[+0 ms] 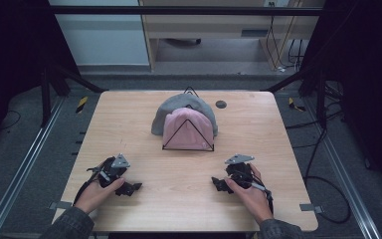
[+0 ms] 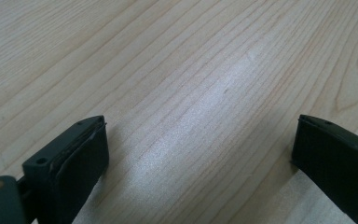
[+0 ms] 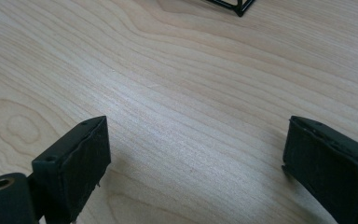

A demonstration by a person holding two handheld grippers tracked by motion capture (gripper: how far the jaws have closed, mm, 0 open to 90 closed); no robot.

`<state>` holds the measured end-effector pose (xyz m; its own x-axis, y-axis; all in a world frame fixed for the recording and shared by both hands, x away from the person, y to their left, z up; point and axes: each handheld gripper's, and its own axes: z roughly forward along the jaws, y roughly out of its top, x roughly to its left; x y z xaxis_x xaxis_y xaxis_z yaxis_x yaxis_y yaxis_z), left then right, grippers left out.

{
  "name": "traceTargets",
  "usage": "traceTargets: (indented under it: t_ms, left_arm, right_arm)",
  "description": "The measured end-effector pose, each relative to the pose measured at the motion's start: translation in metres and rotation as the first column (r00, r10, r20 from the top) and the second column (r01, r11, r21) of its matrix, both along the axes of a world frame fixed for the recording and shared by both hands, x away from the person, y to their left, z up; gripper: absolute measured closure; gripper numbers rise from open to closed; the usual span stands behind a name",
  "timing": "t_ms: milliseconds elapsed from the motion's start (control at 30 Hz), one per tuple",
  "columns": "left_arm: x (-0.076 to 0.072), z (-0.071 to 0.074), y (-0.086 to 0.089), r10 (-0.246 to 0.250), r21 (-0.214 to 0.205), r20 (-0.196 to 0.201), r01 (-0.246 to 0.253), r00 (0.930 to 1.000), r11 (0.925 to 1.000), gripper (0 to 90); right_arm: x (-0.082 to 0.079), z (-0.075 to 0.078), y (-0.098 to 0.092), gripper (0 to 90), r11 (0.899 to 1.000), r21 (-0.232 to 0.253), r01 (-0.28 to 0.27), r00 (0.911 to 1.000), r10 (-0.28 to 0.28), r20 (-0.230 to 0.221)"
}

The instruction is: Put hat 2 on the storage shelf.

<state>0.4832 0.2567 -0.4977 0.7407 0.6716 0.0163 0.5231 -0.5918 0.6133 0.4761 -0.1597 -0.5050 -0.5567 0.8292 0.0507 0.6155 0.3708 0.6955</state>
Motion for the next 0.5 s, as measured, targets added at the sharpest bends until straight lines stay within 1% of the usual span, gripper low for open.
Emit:
traceTargets:
  t_ms: [33, 67, 100, 133, 233, 300, 500]
  left_arm:
    - [0.000, 0.000, 0.000, 0.002, 0.001, 0.001, -0.002, 1.0000, 1.0000, 3.0]
    - [0.000, 0.000, 0.000, 0.003, 0.004, 0.000, -0.003, 1.0000, 1.0000, 3.0]
    - [-0.001, 0.000, 0.000, 0.003, 0.004, 0.005, -0.003, 1.0000, 1.0000, 2.7]
    - [-0.001, -0.001, 0.000, -0.008, 0.005, 0.003, 0.008, 1.0000, 1.0000, 0.2]
    - [-0.001, -0.002, 0.000, -0.002, -0.006, 0.004, 0.002, 1.0000, 1.0000, 0.0]
    - [-0.001, -0.002, 0.000, 0.000, -0.005, 0.007, 0.000, 1.0000, 1.0000, 0.0]
    - [-0.003, -0.003, 0.000, 0.005, -0.014, 0.012, -0.005, 0.9999, 0.9999, 0.0]
  right_arm:
    - [-0.002, -0.002, 0.004, 5.3, 1.000, -0.019, -0.006, 0.9997, 0.006, 0.026]
    - [-0.002, -0.002, 0.004, 5.3, 1.000, -0.019, -0.006, 0.9997, 0.006, 0.026]
    - [-0.003, -0.004, 0.006, 4.2, 1.000, -0.029, -0.010, 0.9991, 0.011, 0.040]
    - [-0.007, -0.007, 0.009, 3.6, 1.000, -0.025, -0.013, 0.9974, 0.015, 0.071]
    - [-0.009, -0.007, 0.010, 3.6, 1.000, -0.022, -0.012, 0.9975, 0.013, 0.069]
    - [-0.010, -0.007, 0.010, 3.7, 1.000, -0.026, -0.016, 0.9971, 0.018, 0.074]
    - [-0.014, -0.007, 0.011, 3.7, 1.000, -0.024, -0.005, 0.9974, 0.007, 0.072]
